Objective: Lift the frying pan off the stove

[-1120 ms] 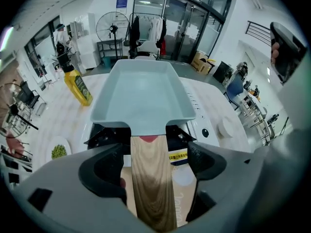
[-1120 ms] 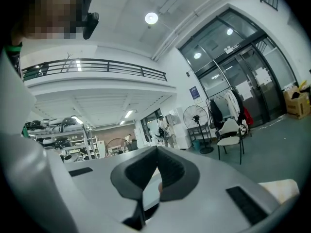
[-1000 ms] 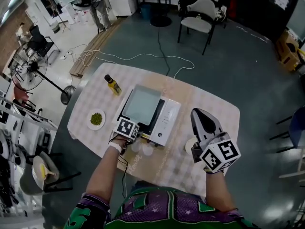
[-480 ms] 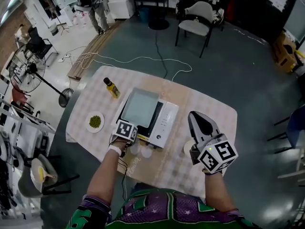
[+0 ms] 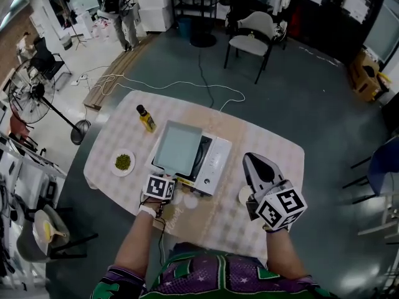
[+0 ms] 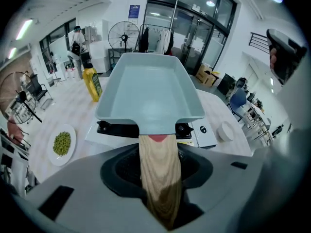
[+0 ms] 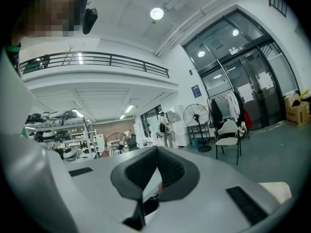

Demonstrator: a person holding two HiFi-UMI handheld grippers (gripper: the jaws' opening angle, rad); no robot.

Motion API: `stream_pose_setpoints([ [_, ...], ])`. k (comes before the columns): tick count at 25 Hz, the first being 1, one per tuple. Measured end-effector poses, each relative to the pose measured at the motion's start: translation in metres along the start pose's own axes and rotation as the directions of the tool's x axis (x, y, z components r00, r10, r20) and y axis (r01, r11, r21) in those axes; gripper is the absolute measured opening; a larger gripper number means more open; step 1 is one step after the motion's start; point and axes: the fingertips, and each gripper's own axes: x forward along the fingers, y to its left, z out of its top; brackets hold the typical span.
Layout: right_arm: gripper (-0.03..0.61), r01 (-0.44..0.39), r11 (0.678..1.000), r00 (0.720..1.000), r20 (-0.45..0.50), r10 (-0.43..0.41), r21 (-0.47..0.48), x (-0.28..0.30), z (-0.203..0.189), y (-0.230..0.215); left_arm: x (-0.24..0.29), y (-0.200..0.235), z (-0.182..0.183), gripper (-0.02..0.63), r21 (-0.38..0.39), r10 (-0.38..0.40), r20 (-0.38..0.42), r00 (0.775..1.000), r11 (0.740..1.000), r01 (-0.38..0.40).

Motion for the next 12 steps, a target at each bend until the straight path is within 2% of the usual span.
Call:
stream_pose_setpoints([
  [3,0.008,0.01,1.0,1.0,-0.006,-0.01,-0.015,-0.004,-0.002,0.009,-0.015,0.002,-0.003,0.19,-0.032,0.006,0.094,0.996,0.999,-0.003],
  [6,0.008,0.026,0.999,1.0,-0.012,-0.026,-0.026,-0.01,-0.009,0.018,-0.036,0.006,-0.004,0.19,-0.058,0.015,0.191,0.981,0.998,-0.004],
  [12,0.008,0.033,0.998,0.999,-0.04,-0.035,-0.062,-0.033,-0.006,0.029,-0.091,-0.002,0.001,0.19,-0.05,0.07,0.353,0.933,0.997,-0.056],
])
